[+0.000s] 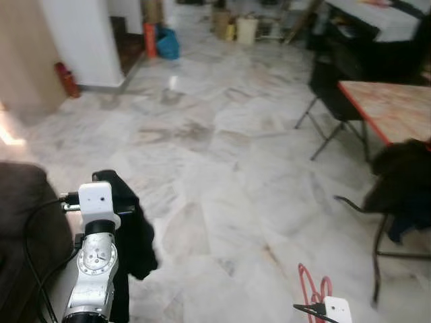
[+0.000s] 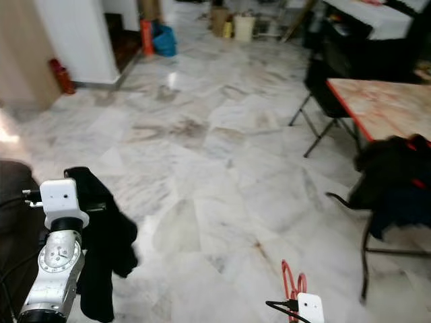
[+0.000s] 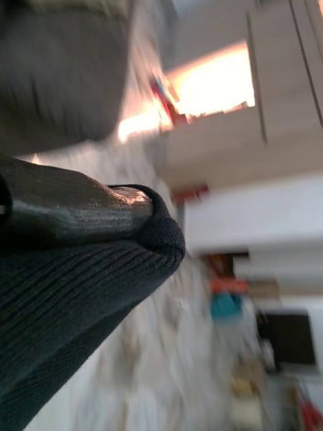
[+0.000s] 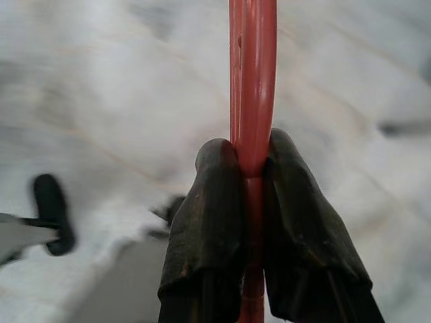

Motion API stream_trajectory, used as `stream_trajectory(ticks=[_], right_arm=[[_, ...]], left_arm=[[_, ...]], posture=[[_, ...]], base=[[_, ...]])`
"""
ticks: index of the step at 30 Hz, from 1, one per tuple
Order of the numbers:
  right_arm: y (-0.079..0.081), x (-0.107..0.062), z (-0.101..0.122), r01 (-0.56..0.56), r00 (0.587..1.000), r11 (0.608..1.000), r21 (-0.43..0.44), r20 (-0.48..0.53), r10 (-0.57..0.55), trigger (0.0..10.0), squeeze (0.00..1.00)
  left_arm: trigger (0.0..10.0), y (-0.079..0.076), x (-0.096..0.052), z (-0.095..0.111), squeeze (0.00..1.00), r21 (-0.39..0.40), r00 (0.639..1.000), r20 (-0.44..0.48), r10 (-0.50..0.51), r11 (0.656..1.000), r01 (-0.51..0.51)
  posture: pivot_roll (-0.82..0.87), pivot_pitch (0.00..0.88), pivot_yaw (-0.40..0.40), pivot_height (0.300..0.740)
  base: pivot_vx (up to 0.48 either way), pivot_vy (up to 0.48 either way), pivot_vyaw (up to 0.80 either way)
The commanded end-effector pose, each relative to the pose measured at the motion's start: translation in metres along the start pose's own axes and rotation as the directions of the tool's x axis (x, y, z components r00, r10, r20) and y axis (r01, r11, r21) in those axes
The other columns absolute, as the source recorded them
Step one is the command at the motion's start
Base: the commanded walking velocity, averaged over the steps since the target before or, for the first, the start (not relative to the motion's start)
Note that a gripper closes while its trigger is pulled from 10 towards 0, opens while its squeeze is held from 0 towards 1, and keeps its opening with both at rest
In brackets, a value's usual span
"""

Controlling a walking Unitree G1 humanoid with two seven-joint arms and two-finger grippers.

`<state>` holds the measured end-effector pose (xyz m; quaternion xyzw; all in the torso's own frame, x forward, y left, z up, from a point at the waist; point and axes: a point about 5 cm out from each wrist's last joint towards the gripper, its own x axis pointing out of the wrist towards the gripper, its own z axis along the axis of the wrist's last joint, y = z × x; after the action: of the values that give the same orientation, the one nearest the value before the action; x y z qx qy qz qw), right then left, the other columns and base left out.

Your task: Hang hanger

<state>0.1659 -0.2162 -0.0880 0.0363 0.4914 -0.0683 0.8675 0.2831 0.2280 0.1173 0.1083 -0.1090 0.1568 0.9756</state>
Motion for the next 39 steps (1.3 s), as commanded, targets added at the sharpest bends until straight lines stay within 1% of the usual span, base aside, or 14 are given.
stream_trajectory(ticks=[1,6,10,28,39], right_arm=[[0.0031,0.0003,0.0015,-0.009,1.0,1.0,0.004,0.013,0.009,10.0,0.0],[0.0043,0.0004,0.001,-0.012,1.0,1.0,0.008,0.014,0.012,10.0,0.0],[0.005,0.0004,0.0002,-0.008,1.0,1.0,0.028,0.017,0.008,10.0,0.0],[0.0058,0.0003,-0.0006,-0.02,1.0,1.0,0.017,0.015,0.02,10.0,0.0],[0.0042,-0.0001,-0.0024,-0.015,1.0,1.0,0.005,0.01,0.015,10.0,0.0]], left_arm=[[10.0,0.0023,0.0039,0.0072,0.0,-0.008,1.0,0.027,0.009,1.0,-0.009],[10.0,0.0016,0.0046,0.0072,0.0,-0.01,1.0,0.025,0.004,1.0,-0.003],[10.0,0.0006,0.0063,0.0076,0.0,-0.016,1.0,0.022,0.0,1.0,0.0],[10.0,0.0019,0.0064,0.0069,0.0,-0.025,1.0,0.017,0.003,1.0,-0.003],[10.0,0.0015,0.0059,0.0058,0.0,-0.047,1.0,0.007,0.008,0.999,-0.008]], posture=[[-0.07,0.0,-0.044,0.74],[-0.07,0.0,-0.037,0.74],[-0.07,0.0,-0.035,0.74],[-0.07,0.0,-0.035,0.74],[-0.07,0.0,-0.039,0.74]], base=[[0.345,0.0,0.0],[0.345,0.0,0.0],[0.349,0.0,0.0],[0.348,0.0,0.0],[0.347,0.0,0.0]])
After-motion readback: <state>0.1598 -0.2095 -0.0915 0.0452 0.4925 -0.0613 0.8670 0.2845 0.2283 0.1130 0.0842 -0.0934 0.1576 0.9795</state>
